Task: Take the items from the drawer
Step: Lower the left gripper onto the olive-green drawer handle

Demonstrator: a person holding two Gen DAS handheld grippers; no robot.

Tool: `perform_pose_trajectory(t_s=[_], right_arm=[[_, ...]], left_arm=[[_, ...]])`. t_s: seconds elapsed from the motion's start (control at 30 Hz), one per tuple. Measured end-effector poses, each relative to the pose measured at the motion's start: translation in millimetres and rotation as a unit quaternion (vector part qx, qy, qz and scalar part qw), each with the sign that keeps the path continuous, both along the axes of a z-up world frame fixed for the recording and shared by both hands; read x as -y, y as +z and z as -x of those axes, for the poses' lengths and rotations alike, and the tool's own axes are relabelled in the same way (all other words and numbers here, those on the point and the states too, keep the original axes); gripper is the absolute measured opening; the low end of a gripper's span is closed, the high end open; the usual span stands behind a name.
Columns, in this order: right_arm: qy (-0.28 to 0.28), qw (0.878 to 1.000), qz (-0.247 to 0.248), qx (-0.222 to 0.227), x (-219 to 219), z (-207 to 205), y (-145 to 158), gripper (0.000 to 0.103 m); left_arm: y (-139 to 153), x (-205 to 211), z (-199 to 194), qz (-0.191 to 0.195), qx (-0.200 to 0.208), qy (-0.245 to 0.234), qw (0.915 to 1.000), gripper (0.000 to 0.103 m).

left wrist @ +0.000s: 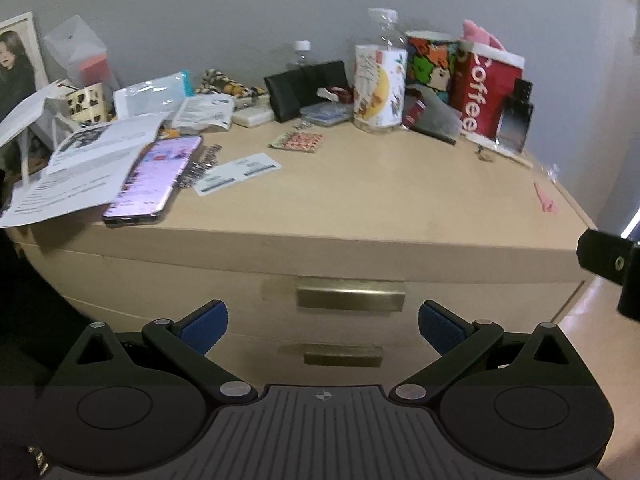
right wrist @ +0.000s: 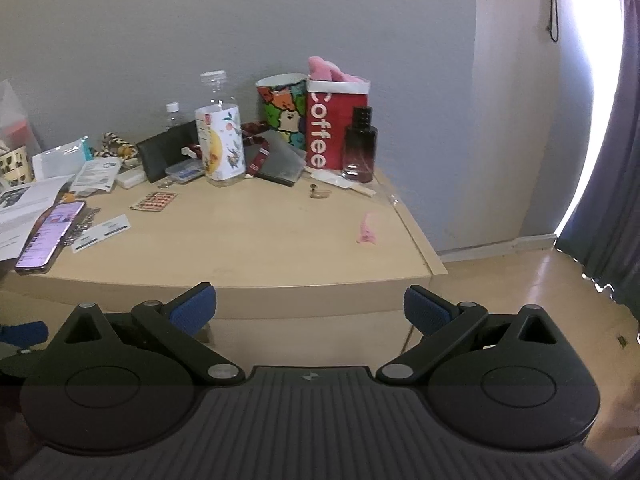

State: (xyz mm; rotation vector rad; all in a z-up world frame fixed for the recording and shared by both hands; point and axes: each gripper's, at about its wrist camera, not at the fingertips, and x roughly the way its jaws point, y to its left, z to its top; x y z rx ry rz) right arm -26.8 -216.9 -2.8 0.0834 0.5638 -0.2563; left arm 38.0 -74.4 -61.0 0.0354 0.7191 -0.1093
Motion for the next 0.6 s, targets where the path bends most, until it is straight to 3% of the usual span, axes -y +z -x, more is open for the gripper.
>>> perform_pose_trajectory(t_s=[0.33,0.47,0.6], right_arm=[[-0.010,1.000,-0.008,-0.010,17,-8,-18,0.103],[-0.008,1.000,-0.005,0.005,22,-7,-17,0.103],[-0.014,1.000,0.000,0.019,29,-5,-18,0.103]], left_arm=[[-18,12,-15,0.026,-0.005,-0.021,0.9994,0.103],[-23,12,-20,0.062,-0.010,-0.017,0.9979,0.103],[-34,21,-28,0.122,-0.020,0.003,0.9923,0.103]])
